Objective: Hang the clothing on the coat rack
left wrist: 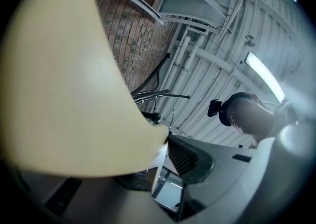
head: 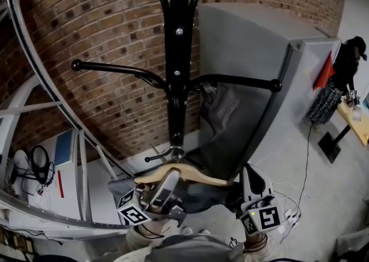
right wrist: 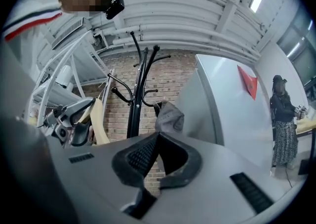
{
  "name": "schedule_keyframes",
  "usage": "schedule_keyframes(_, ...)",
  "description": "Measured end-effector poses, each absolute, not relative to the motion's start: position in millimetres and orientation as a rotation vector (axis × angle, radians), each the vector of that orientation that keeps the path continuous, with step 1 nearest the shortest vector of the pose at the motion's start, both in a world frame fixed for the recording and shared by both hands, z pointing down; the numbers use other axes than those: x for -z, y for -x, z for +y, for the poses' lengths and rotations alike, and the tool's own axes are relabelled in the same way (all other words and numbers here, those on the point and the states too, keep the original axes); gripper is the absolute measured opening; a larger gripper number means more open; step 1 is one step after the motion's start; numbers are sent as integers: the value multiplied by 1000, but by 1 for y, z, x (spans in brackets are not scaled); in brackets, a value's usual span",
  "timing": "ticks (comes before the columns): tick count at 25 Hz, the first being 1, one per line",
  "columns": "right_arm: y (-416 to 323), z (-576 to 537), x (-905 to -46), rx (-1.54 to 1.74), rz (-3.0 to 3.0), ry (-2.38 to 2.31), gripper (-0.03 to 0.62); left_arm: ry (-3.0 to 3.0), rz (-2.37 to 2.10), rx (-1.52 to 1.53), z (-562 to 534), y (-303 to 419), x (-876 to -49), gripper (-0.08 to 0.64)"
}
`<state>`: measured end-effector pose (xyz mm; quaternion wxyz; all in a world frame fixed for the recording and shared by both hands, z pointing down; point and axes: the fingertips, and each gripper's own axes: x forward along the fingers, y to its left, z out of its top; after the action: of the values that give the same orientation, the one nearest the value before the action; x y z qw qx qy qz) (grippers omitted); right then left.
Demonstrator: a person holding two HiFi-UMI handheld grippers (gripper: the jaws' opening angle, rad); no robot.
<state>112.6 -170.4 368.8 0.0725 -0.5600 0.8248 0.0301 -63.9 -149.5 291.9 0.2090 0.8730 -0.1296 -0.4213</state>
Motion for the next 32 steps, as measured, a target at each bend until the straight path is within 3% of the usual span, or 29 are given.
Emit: schedule_keyframes(32,-119,-211,-366,-116,2463,1706,21,-2387,-405,1175,-218,58,-297,104)
